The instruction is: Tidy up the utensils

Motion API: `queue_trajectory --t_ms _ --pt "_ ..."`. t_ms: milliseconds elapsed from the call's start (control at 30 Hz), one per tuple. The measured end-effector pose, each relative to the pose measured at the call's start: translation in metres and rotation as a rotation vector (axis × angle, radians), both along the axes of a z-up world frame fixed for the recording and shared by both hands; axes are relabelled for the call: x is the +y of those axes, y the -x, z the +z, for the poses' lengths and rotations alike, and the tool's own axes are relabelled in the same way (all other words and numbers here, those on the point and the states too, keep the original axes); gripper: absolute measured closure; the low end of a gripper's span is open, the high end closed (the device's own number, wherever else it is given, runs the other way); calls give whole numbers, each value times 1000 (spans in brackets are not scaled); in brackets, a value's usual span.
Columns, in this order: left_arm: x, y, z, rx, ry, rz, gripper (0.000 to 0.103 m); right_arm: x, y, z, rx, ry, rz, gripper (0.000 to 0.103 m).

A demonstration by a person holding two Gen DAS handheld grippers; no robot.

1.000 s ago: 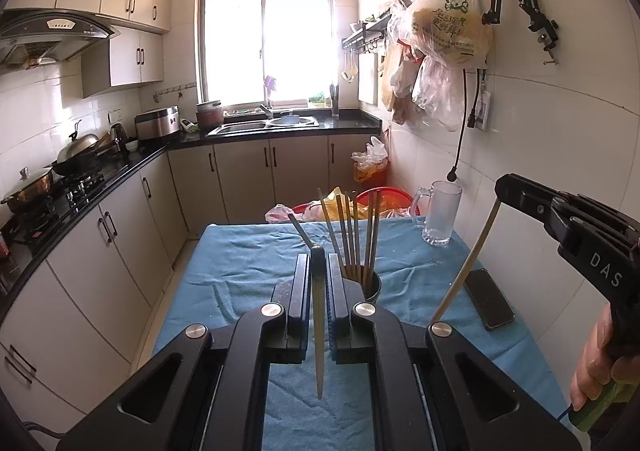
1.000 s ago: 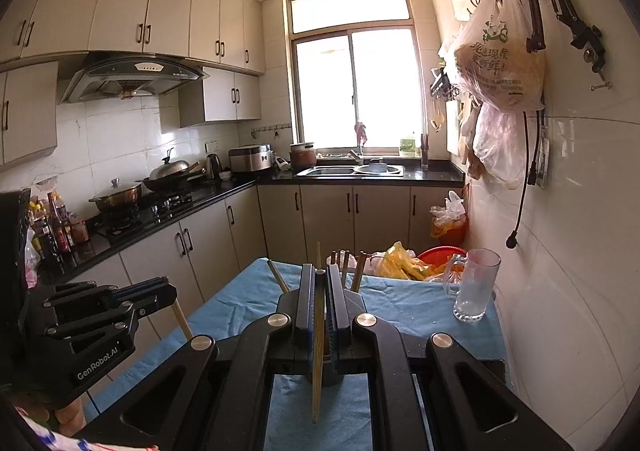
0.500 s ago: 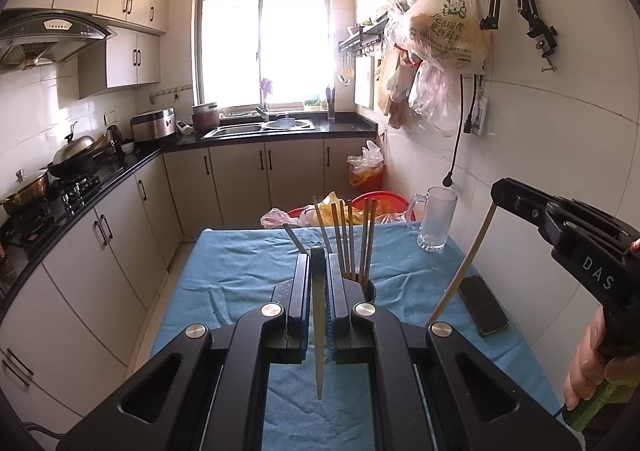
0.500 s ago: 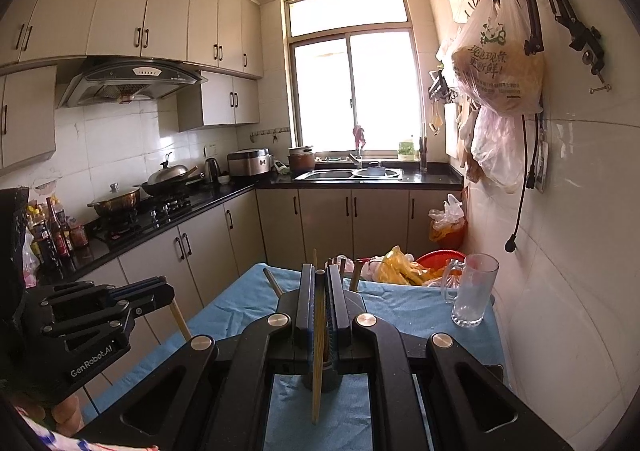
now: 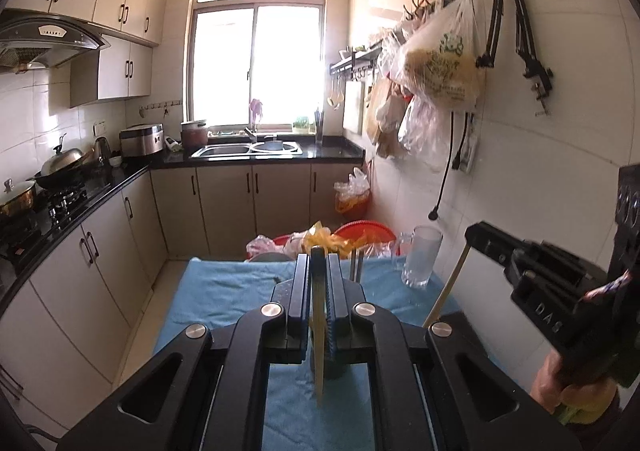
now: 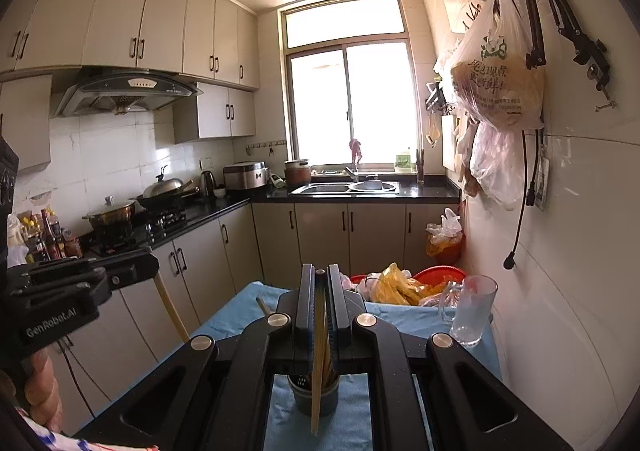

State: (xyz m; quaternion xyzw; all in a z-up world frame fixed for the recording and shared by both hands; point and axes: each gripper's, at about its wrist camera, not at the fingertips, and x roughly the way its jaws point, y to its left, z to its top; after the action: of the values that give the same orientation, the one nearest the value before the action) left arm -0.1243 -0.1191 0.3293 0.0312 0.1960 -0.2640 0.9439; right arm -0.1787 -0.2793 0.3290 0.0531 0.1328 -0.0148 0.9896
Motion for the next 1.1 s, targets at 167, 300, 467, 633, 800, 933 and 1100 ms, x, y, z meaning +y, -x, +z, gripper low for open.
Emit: queue_trajectory --t_ms 167,300,467,633,800,933,1100 --pt "-5 -23 9 12 63 17 96 -6 -20 8 -12 -17 -9 97" --pt "-10 -45 7 36 119 26 96 -11 -39 8 -13 -31 -13 97" --pt "-19 -75 -5 66 168 38 96 -18 -67 -2 7 -56 -25 97" --pt "-26 -101 -21 100 188 47 96 -24 -92 -14 26 -75 -42 97" --pt "-30 -121 -41 130 188 55 96 -27 -109 -27 48 -80 -49 97" --pt "-35 -133 -59 152 165 60 96 -26 -120 -38 74 -81 -48 97" --pt "-40 -139 -76 180 147 60 96 -25 -129 -50 98 -77 -44 97"
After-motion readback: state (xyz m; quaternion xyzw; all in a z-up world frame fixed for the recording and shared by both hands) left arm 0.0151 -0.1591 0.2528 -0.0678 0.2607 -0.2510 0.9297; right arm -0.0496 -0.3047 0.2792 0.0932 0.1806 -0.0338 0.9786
